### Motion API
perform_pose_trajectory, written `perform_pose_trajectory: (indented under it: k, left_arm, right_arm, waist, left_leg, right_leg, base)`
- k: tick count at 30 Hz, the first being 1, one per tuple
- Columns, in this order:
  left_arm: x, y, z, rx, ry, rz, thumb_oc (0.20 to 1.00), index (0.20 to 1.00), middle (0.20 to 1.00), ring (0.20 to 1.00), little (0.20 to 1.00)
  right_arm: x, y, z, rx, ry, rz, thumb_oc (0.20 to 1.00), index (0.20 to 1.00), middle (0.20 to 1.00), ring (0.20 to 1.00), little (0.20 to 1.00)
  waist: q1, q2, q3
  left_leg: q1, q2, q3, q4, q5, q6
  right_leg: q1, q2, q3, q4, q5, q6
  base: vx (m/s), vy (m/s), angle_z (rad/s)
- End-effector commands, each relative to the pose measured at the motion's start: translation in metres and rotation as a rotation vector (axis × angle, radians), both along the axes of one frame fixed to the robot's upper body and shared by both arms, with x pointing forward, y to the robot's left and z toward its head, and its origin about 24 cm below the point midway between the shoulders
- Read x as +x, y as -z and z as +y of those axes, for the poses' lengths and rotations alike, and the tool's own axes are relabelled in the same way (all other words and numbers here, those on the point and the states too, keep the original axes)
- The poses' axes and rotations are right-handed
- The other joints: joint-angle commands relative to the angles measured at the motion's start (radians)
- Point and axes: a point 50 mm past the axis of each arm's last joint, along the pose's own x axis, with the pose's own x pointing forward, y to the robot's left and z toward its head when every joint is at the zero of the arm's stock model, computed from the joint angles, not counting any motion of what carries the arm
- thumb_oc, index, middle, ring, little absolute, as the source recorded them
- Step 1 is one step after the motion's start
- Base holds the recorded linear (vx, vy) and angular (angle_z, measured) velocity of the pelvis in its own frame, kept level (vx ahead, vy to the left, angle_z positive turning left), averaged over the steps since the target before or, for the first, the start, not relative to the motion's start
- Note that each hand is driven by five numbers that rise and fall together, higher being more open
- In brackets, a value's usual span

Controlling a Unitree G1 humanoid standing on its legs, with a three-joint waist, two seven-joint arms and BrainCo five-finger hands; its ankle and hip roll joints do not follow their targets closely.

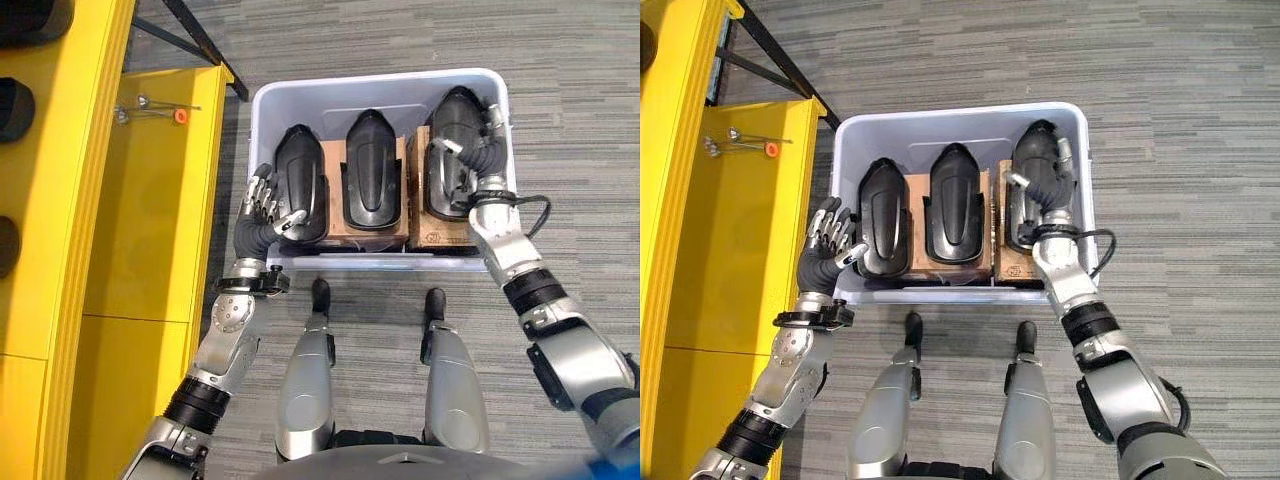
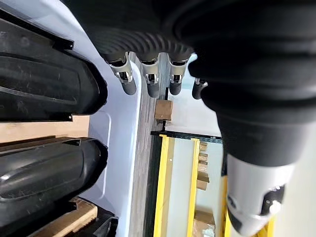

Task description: Move parts from the plastic box to the shelf.

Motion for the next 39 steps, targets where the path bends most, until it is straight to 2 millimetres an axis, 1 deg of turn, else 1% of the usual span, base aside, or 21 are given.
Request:
perform_pose_trajectory:
  k: [1, 6, 7, 10, 14, 17, 20, 21, 24, 25, 26, 27, 28, 29, 30, 32, 33, 34, 35, 36, 39]
  left_arm:
    - [-0.011, -0.018, -0.008, 0.025, 0.041, -0.115, 1.000, 1.000, 1.000, 1.000, 1.000]
    - [-0.010, -0.019, -0.009, 0.025, 0.048, -0.119, 1.000, 1.000, 1.000, 1.000, 1.000]
    - [-0.009, -0.021, -0.011, 0.026, 0.059, -0.127, 1.000, 1.000, 1.000, 1.000, 1.000]
    - [-0.009, -0.021, -0.013, 0.024, 0.067, -0.126, 1.000, 1.000, 1.000, 1.000, 1.000]
    - [-0.009, -0.023, -0.014, 0.023, 0.080, -0.132, 1.000, 1.000, 1.000, 1.000, 1.000]
    - [-0.009, -0.023, -0.015, 0.025, 0.086, -0.133, 1.000, 1.000, 1.000, 1.000, 1.000]
    - [-0.007, -0.024, -0.017, 0.029, 0.091, -0.135, 1.000, 1.000, 1.000, 1.000, 1.000]
    - [-0.007, -0.024, -0.017, 0.029, 0.091, -0.136, 1.000, 1.000, 1.000, 1.000, 1.000]
    - [-0.006, -0.028, -0.023, 0.022, 0.109, -0.152, 1.000, 1.000, 1.000, 1.000, 1.000]
    - [-0.006, -0.028, -0.023, 0.022, 0.109, -0.152, 1.000, 1.000, 1.000, 1.000, 1.000]
    - [-0.005, -0.028, -0.024, 0.021, 0.111, -0.153, 1.000, 1.000, 1.000, 1.000, 1.000]
    - [-0.005, -0.028, -0.026, 0.023, 0.115, -0.153, 1.000, 1.000, 1.000, 1.000, 1.000]
    - [-0.005, -0.028, -0.026, 0.023, 0.115, -0.153, 1.000, 1.000, 1.000, 1.000, 1.000]
    - [-0.004, -0.027, -0.026, 0.023, 0.114, -0.148, 1.000, 1.000, 1.000, 1.000, 1.000]
    - [-0.004, -0.026, -0.026, 0.023, 0.114, -0.145, 1.000, 1.000, 1.000, 1.000, 1.000]
    - [-0.004, -0.025, -0.026, -0.005, 0.113, -0.133, 1.000, 1.000, 1.000, 1.000, 1.000]
    - [-0.003, -0.025, -0.026, -0.012, 0.108, -0.131, 1.000, 1.000, 1.000, 1.000, 1.000]
    - [-0.003, -0.025, -0.026, -0.013, 0.108, -0.131, 1.000, 1.000, 1.000, 1.000, 1.000]
    - [-0.004, -0.023, -0.023, -0.021, 0.086, -0.125, 1.000, 1.000, 1.000, 1.000, 1.000]
    - [-0.003, -0.023, -0.023, -0.021, 0.085, -0.127, 1.000, 1.000, 1.000, 1.000, 1.000]
    - [-0.005, -0.021, -0.018, -0.025, 0.058, -0.124, 1.000, 1.000, 1.000, 1.000, 1.000]
  right_arm:
    - [0.000, -0.030, -0.001, -0.017, 0.028, -0.128, 1.000, 1.000, 1.000, 1.000, 1.000]
    - [0.007, -0.027, -0.005, -0.015, 0.043, -0.088, 1.000, 1.000, 1.000, 1.000, 1.000]
    - [0.013, -0.022, 0.000, -0.018, 0.022, -0.038, 1.000, 1.000, 1.000, 1.000, 1.000]
    - [0.015, -0.018, 0.004, -0.021, 0.006, -0.010, 1.000, 1.000, 1.000, 1.000, 1.000]
    - [0.022, -0.010, 0.015, -0.048, -0.050, 0.062, 1.000, 1.000, 1.000, 1.000, 1.000]
    - [0.024, -0.004, 0.015, -0.031, -0.046, 0.094, 1.000, 1.000, 1.000, 1.000, 1.000]
    - [0.026, 0.011, 0.008, -0.032, -0.017, 0.176, 1.000, 1.000, 1.000, 1.000, 1.000]
    - [0.027, 0.010, 0.008, -0.032, -0.017, 0.175, 1.000, 1.000, 1.000, 1.000, 1.000]
    - [0.025, 0.029, 0.006, -0.063, -0.012, 0.255, 1.000, 1.000, 1.000, 1.000, 1.000]
    - [0.025, 0.029, 0.006, -0.063, -0.012, 0.255, 1.000, 1.000, 1.000, 1.000, 1.000]
    - [0.024, 0.035, 0.007, -0.064, -0.014, 0.276, 1.000, 1.000, 1.000, 1.000, 1.000]
    - [0.021, 0.050, 0.007, -0.060, -0.017, 0.326, 1.000, 1.000, 1.000, 1.000, 1.000]
    - [0.021, 0.050, 0.007, -0.060, -0.017, 0.326, 1.000, 1.000, 1.000, 1.000, 1.000]
    - [0.017, 0.065, 0.009, -0.060, -0.025, 0.374, 1.000, 1.000, 1.000, 1.000, 1.000]
    - [0.014, 0.075, 0.011, -0.053, -0.038, 0.402, 1.000, 1.000, 1.000, 1.000, 1.000]
    - [0.007, 0.092, 0.019, 0.053, -0.084, 0.439, 1.000, 1.000, 1.000, 1.000, 1.000]
    - [0.003, 0.100, 0.021, 0.057, -0.099, 0.457, 1.000, 1.000, 1.000, 1.000, 1.000]
    - [0.003, 0.100, 0.021, 0.057, -0.099, 0.458, 1.000, 1.000, 1.000, 1.000, 1.000]
    - [-0.011, 0.113, 0.043, 0.019, -0.219, 0.458, 1.000, 1.000, 1.000, 1.000, 1.000]
    - [-0.010, 0.113, 0.043, 0.019, -0.219, 0.457, 1.000, 1.000, 1.000, 1.000, 1.000]
    - [-0.027, 0.118, 0.062, -0.046, -0.348, 0.426, 1.000, 1.000, 1.000, 1.000, 1.000]
  waist:
    - [0.010, -0.019, -0.033]
    - [0.014, -0.013, -0.020]
    - [0.021, -0.010, -0.010]
    - [0.024, -0.008, -0.004]
    - [0.041, -0.002, 0.009]
    - [0.047, -0.001, 0.011]
    - [0.062, 0.005, 0.024]
    - [0.062, 0.004, 0.022]
    - [0.076, 0.008, 0.024]
    - [0.075, 0.009, 0.024]
    - [0.077, 0.009, 0.024]
    - [0.079, 0.010, 0.024]
    - [0.079, 0.010, 0.024]
    - [0.081, 0.013, 0.024]
    - [0.082, 0.013, 0.024]
    - [0.080, 0.012, 0.024]
    - [0.078, 0.009, 0.024]
    - [0.078, 0.009, 0.024]
    - [0.066, -0.003, 0.024]
    - [0.066, -0.003, 0.024]
    - [0.049, -0.019, 0.024]
  left_leg:
    - [-0.005, 0.013, 0.004, 0.096, -0.097, -0.006]
    - [-0.016, 0.011, 0.000, 0.101, -0.094, -0.006]
    - [-0.028, 0.008, -0.004, 0.104, -0.092, -0.006]
    - [-0.040, 0.007, -0.008, 0.113, -0.092, -0.006]
    - [-0.072, -0.001, -0.020, 0.127, -0.088, -0.006]
    - [-0.080, -0.003, -0.024, 0.129, -0.088, -0.006]
    - [-0.090, -0.011, -0.035, 0.139, -0.092, -0.004]
    - [-0.093, -0.011, -0.035, 0.137, -0.088, -0.003]
    - [-0.110, -0.017, -0.046, 0.143, -0.088, 0.002]
    - [-0.111, -0.017, -0.046, 0.144, -0.088, 0.002]
    - [-0.116, -0.018, -0.049, 0.147, -0.089, 0.003]
    - [-0.120, -0.020, -0.052, 0.152, -0.091, 0.005]
    - [-0.120, -0.020, -0.053, 0.152, -0.091, 0.005]
    - [-0.122, -0.023, -0.054, 0.152, -0.092, 0.006]
    - [-0.120, -0.023, -0.055, 0.156, -0.098, 0.006]
    - [-0.123, -0.024, -0.056, 0.161, -0.100, 0.007]
    - [-0.124, -0.025, -0.055, 0.160, -0.098, 0.009]
    - [-0.123, -0.025, -0.055, 0.160, -0.097, 0.009]
    - [-0.121, -0.022, -0.052, 0.167, -0.106, 0.010]
    - [-0.122, -0.022, -0.052, 0.165, -0.102, 0.010]
    - [-0.116, -0.021, -0.047, 0.169, -0.108, 0.008]
  right_leg:
    - [-0.057, -0.091, 0.020, 0.031, 0.027, 0.053]
    - [-0.068, -0.090, 0.021, 0.037, 0.025, 0.051]
    - [-0.074, -0.090, 0.017, 0.038, 0.027, 0.050]
    - [-0.079, -0.092, 0.014, 0.043, 0.026, 0.049]
    - [-0.098, -0.096, 0.003, 0.060, 0.021, 0.045]
    - [-0.100, -0.098, 0.001, 0.061, 0.020, 0.044]
    - [-0.098, -0.102, -0.008, 0.069, 0.013, 0.044]
    - [-0.099, -0.102, -0.009, 0.065, 0.018, 0.044]
    - [-0.102, -0.106, -0.019, 0.062, 0.020, 0.046]
    - [-0.102, -0.106, -0.019, 0.062, 0.020, 0.046]
    - [-0.103, -0.107, -0.022, 0.063, 0.020, 0.046]
    - [-0.102, -0.109, -0.025, 0.064, 0.019, 0.046]
    - [-0.102, -0.109, -0.025, 0.064, 0.019, 0.046]
    - [-0.101, -0.111, -0.027, 0.063, 0.019, 0.047]
    - [-0.097, -0.111, -0.029, 0.066, 0.014, 0.047]
    - [-0.095, -0.112, -0.030, 0.064, 0.014, 0.047]
    - [-0.096, -0.112, -0.029, 0.060, 0.019, 0.047]
    - [-0.095, -0.112, -0.029, 0.059, 0.019, 0.047]
    - [-0.090, -0.109, -0.025, 0.058, 0.017, 0.047]
    - [-0.092, -0.109, -0.025, 0.055, 0.021, 0.047]
    - [-0.087, -0.107, -0.018, 0.053, 0.019, 0.047]
  base:
    - [0.00, 0.000, 0.00]
    - [0.00, -0.001, 0.01]
    - [0.00, 0.000, 0.00]
    - [0.00, 0.000, 0.00]
    - [-0.01, -0.012, 0.04]
    - [0.00, -0.011, 0.11]
    - [0.00, -0.010, 0.10]
    - [-0.01, -0.003, 0.10]
    - [0.00, -0.005, 0.16]
    - [0.00, -0.012, 0.17]
    - [0.01, 0.005, 0.14]
    - [0.01, 0.005, 0.07]
    - [0.01, 0.024, 0.03]
    - [0.00, 0.000, 0.00]
    - [0.00, 0.000, 0.00]
    - [0.00, 0.000, 0.00]
    - [0.00, 0.000, 0.00]
    - [0.00, 0.000, 0.00]
    - [0.00, 0.000, 0.00]
    - [0.00, 0.000, 0.00]
    - [0.01, 0.011, -0.01]
